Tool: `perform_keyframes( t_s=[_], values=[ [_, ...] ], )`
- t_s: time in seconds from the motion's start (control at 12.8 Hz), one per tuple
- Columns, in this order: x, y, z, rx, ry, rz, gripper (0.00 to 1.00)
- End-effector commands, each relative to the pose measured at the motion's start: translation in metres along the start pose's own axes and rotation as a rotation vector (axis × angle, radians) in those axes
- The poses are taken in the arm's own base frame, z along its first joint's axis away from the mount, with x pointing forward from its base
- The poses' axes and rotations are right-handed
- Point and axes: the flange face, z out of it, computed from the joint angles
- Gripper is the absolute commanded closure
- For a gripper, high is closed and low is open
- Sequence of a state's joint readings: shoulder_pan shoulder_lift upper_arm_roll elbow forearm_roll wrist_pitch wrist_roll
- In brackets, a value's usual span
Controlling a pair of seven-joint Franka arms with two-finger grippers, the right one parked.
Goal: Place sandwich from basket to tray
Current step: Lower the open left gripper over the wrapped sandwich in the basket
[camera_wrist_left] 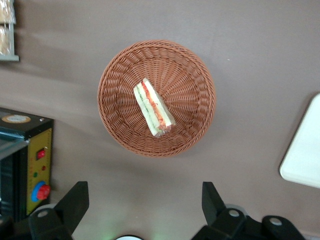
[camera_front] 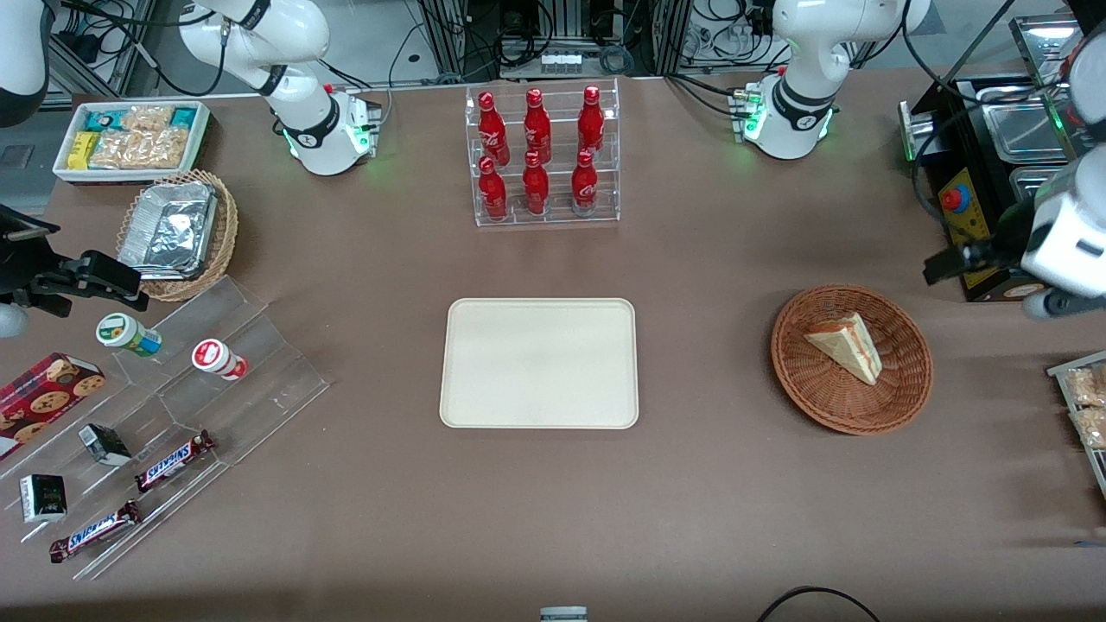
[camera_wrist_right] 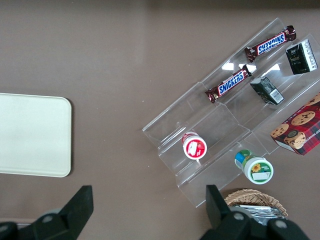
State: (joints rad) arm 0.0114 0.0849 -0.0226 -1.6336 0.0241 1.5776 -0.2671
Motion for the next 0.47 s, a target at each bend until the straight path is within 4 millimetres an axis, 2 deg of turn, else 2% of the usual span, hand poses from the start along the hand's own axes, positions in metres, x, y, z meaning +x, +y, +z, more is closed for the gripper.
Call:
perform_keyframes(
  t_s=[0.0,0.23,0.39],
  values=[
    [0.022,0.008,0.044,0.014,-0.004,-0.055,0.00],
    [0.041,0.018,0.107,-0.007,0.057,-0.218,0.00],
    [0.050,0.020,0.134,-0.009,0.052,-0.276,0.00]
  ],
)
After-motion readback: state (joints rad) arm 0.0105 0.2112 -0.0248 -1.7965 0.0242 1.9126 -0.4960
